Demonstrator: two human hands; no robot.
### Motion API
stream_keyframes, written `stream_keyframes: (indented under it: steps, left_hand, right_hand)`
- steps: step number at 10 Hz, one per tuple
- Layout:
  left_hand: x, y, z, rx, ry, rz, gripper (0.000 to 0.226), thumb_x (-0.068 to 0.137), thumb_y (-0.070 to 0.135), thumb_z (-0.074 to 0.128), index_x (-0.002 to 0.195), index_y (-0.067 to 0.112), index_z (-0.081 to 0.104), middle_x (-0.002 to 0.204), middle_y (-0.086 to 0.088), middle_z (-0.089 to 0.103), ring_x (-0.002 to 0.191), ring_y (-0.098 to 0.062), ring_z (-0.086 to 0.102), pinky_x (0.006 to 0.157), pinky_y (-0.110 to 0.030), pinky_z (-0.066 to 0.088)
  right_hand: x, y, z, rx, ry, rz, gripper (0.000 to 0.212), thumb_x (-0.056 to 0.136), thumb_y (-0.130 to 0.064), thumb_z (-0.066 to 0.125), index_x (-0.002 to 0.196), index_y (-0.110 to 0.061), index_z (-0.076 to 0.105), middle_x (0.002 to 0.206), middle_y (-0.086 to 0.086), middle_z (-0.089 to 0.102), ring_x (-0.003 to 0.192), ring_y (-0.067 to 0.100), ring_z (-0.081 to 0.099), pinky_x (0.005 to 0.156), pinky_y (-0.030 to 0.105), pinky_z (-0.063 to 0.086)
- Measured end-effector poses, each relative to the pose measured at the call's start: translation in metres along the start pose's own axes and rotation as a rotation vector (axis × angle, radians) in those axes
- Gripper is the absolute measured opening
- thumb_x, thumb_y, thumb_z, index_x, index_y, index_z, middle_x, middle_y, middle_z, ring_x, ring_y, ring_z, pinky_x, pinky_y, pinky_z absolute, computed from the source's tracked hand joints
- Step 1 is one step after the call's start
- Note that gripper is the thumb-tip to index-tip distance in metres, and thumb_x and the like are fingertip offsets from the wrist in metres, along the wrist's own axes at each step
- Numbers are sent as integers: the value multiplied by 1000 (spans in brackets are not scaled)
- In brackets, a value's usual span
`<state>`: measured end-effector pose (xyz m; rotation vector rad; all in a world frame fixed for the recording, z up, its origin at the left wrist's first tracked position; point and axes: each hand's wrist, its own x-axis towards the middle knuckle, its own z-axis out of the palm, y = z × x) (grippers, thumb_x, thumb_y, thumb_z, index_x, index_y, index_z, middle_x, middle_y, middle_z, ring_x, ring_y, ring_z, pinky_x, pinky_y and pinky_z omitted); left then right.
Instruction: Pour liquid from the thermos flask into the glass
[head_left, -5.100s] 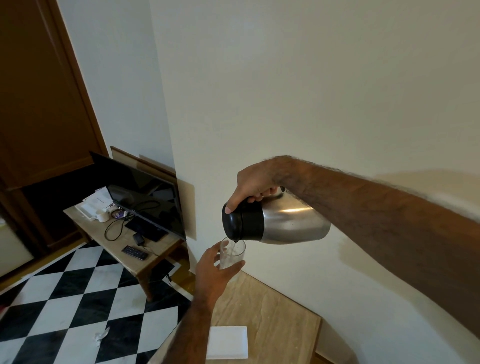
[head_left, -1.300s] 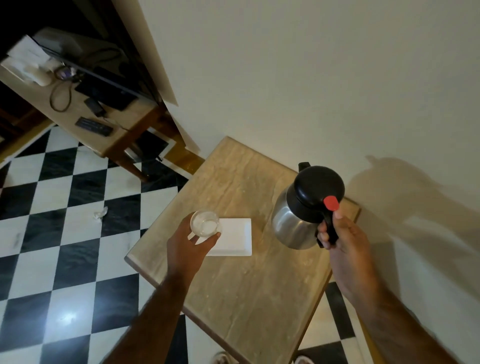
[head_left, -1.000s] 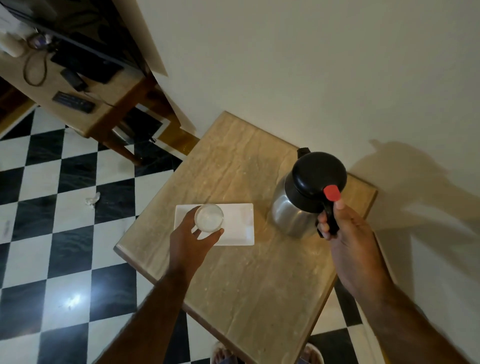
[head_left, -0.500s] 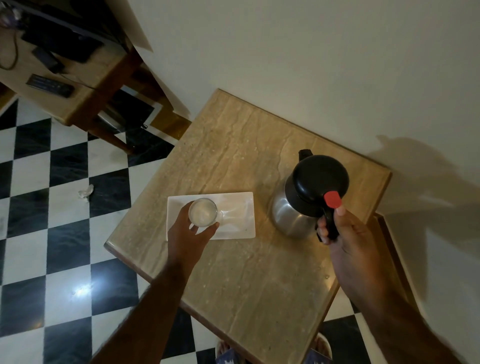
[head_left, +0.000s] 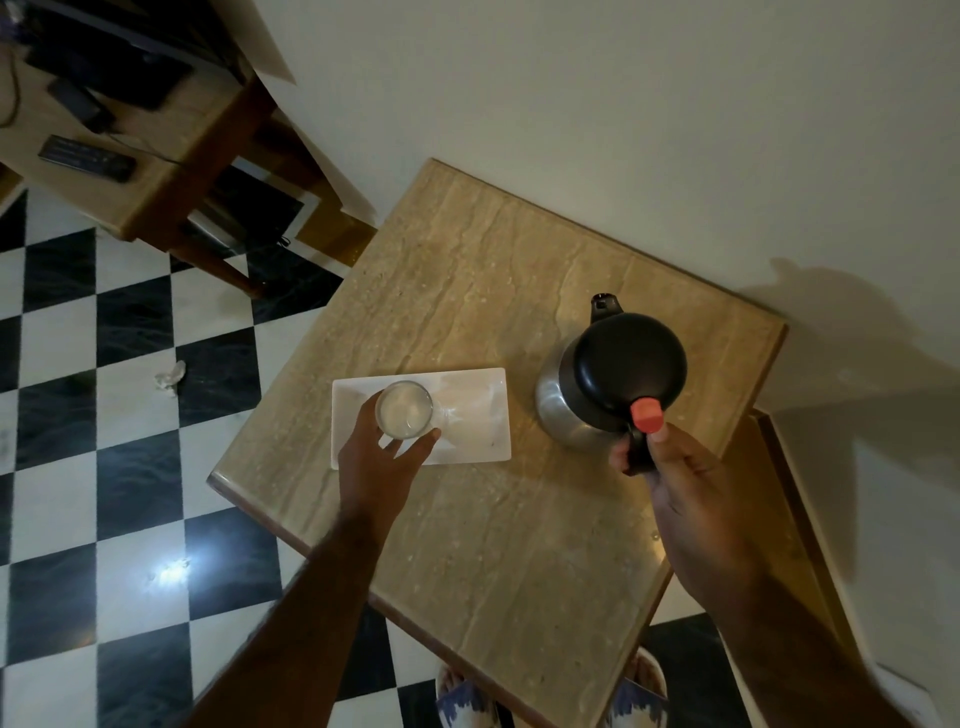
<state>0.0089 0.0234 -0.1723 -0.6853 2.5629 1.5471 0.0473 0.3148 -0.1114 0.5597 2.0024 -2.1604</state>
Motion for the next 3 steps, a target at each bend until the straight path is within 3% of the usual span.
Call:
stream_keyframes:
  steps: [1, 2, 3]
  left_hand:
    - [-5, 6, -6, 98, -39, 34, 81, 75, 34, 93, 144, 25, 52, 135, 14, 57, 123, -8, 56, 106, -36, 53]
    - [-10, 18, -11, 157, -50, 89, 89, 74, 56, 86, 146, 39, 37, 141, 20, 49, 127, -4, 53, 109, -37, 48]
    - [-13, 41, -19, 332, -18, 214, 106, 82, 83, 54, 165, 34, 11, 174, 4, 20, 160, -24, 25, 127, -53, 27]
  right_hand:
    - [-3, -14, -5, -37, 98, -1, 25, 102, -38, 58, 95, -18, 69, 97, 10, 72, 105, 40, 67, 104, 66, 47]
    - [-2, -31, -8, -74, 207, -64, 17, 94, -38, 59, 104, -25, 65, 111, 8, 68, 115, 41, 63, 106, 66, 47]
    - [9, -64, -7, -422, 130, -291, 61, 99, -52, 53, 146, -13, 52, 153, 7, 53, 143, 18, 51, 117, 41, 43]
